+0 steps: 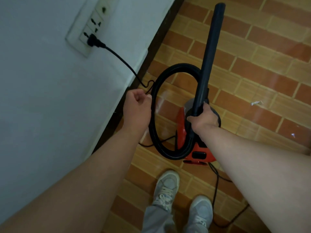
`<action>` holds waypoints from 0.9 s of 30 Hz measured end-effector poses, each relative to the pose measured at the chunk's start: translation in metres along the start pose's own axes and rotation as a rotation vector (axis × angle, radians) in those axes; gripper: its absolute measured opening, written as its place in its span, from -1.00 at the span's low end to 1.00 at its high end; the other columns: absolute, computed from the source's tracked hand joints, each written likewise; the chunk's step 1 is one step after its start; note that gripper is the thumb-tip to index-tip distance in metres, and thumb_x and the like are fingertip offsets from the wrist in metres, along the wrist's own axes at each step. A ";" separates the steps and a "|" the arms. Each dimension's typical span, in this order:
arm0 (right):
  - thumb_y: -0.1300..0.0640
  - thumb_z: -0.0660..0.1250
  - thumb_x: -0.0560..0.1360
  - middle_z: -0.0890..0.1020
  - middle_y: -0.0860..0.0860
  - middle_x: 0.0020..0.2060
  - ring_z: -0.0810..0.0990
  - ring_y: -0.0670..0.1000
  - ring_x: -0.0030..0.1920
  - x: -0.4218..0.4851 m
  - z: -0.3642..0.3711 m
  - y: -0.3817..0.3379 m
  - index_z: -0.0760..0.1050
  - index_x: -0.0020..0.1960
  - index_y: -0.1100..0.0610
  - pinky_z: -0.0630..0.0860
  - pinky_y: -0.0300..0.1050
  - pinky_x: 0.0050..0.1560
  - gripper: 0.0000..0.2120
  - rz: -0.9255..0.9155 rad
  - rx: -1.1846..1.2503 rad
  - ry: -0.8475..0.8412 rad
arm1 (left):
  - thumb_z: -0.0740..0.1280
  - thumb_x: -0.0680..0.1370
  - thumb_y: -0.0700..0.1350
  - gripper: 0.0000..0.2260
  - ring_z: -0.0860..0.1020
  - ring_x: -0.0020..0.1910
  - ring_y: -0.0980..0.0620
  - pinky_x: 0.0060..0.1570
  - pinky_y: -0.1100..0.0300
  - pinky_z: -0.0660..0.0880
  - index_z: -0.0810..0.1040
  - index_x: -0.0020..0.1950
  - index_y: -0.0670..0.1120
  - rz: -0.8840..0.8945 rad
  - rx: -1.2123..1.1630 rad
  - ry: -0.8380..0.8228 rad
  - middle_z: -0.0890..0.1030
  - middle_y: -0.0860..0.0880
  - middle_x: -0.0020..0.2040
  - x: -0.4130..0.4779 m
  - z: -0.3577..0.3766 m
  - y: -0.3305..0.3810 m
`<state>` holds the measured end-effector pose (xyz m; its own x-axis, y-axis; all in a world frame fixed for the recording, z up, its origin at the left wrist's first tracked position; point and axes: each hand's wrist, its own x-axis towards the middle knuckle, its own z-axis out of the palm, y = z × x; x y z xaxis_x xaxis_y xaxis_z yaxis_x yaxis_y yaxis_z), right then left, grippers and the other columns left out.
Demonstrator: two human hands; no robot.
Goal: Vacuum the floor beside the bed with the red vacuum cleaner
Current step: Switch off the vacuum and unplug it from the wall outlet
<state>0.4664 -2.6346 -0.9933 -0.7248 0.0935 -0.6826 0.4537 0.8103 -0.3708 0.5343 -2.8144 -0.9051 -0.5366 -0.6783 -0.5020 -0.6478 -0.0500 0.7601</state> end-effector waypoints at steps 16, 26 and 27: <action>0.03 0.46 0.48 0.54 0.19 0.24 0.59 0.23 0.09 0.002 0.004 -0.013 0.11 0.58 -0.07 0.63 0.13 0.06 -0.21 0.032 -0.060 -0.021 | 0.33 0.53 0.03 -0.82 0.46 -0.13 0.16 0.13 0.13 0.45 0.52 -0.17 -0.05 -0.002 -0.349 0.191 0.64 0.00 -0.08 0.046 -0.030 0.064; 0.00 0.47 0.46 0.51 0.20 0.29 0.58 0.25 0.12 0.002 0.005 -0.015 0.06 0.60 -0.11 0.62 0.14 0.10 -0.15 0.053 -0.074 -0.031 | 0.26 0.69 -0.11 -0.83 0.74 -0.09 -0.06 -0.03 0.00 0.69 0.53 0.18 -0.18 0.003 -0.594 0.176 0.74 -0.14 -0.04 0.067 -0.043 0.079; 0.00 0.47 0.46 0.50 0.20 0.29 0.58 0.25 0.13 0.002 0.005 -0.015 0.06 0.60 -0.10 0.62 0.14 0.10 -0.15 0.051 -0.077 -0.032 | 0.26 0.69 -0.13 -0.85 0.74 -0.10 -0.06 -0.03 -0.01 0.69 0.53 0.16 -0.18 0.013 -0.588 0.180 0.74 -0.15 -0.05 0.068 -0.042 0.079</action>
<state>0.4608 -2.6495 -0.9923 -0.6844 0.1178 -0.7195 0.4473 0.8471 -0.2868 0.4696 -2.8954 -0.8615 -0.4098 -0.7920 -0.4525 -0.2079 -0.4019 0.8918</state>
